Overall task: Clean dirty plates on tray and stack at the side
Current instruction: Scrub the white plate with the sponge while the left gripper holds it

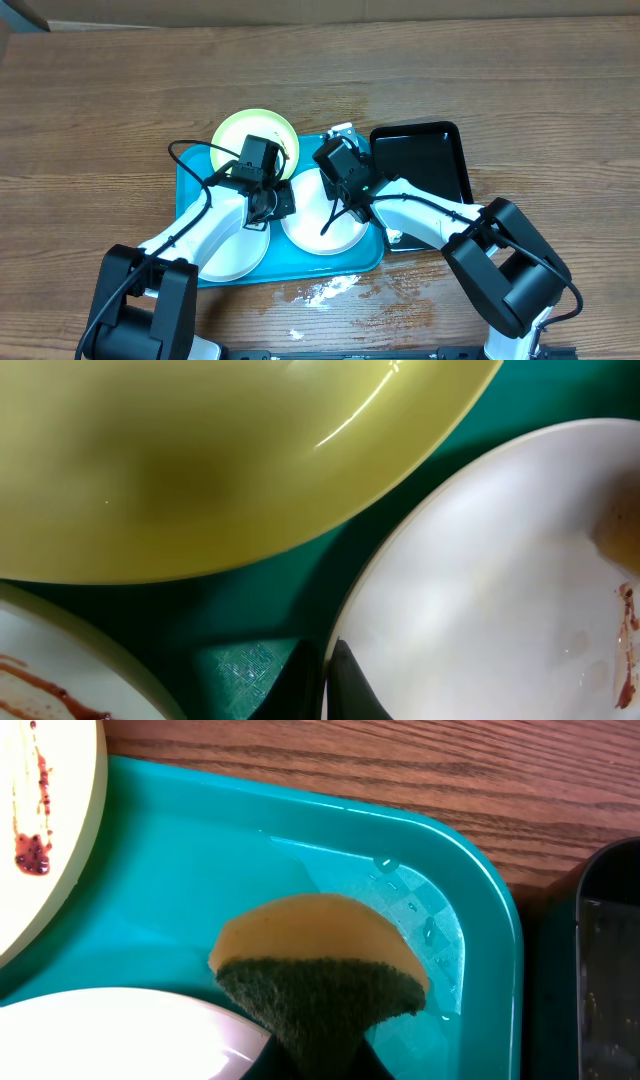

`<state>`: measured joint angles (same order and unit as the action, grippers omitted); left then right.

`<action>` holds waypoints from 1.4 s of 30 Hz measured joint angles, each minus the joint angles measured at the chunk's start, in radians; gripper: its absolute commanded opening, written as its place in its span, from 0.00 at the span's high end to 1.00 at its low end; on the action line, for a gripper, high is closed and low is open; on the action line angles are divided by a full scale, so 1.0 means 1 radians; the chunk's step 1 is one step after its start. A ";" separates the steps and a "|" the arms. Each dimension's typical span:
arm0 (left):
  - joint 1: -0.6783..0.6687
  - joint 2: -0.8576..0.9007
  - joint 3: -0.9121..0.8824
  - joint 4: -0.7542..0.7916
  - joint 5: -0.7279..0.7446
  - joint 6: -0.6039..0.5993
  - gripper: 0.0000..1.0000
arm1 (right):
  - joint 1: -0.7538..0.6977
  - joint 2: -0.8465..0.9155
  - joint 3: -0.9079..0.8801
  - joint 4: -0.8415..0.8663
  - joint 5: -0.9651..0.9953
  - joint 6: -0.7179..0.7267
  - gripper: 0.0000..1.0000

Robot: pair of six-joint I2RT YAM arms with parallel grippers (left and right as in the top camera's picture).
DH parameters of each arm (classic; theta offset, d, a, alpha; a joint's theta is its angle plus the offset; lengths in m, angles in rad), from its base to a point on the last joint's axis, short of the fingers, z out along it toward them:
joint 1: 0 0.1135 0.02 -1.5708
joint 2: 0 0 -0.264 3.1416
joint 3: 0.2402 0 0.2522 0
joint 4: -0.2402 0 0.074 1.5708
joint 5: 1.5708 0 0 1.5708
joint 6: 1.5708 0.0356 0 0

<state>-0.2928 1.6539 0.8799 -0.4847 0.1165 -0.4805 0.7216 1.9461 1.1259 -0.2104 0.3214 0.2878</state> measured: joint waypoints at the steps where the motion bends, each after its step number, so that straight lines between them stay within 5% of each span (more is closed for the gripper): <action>1: 0.000 0.000 0.000 0.000 0.000 0.000 0.96 | 0.000 0.000 0.000 0.000 0.000 0.000 0.96; 16: 0.000 0.002 0.001 0.035 -0.013 -0.024 0.96 | 0.077 -0.015 -0.007 -0.070 -0.055 -0.002 0.96; 42: 0.000 0.002 0.002 0.024 -0.012 -0.042 0.96 | -0.060 0.053 0.000 0.186 -0.189 -0.124 0.96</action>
<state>-0.2928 1.6554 0.8818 -0.4603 0.1043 -0.5220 0.6613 1.9987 1.1259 -0.0246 0.1326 0.1635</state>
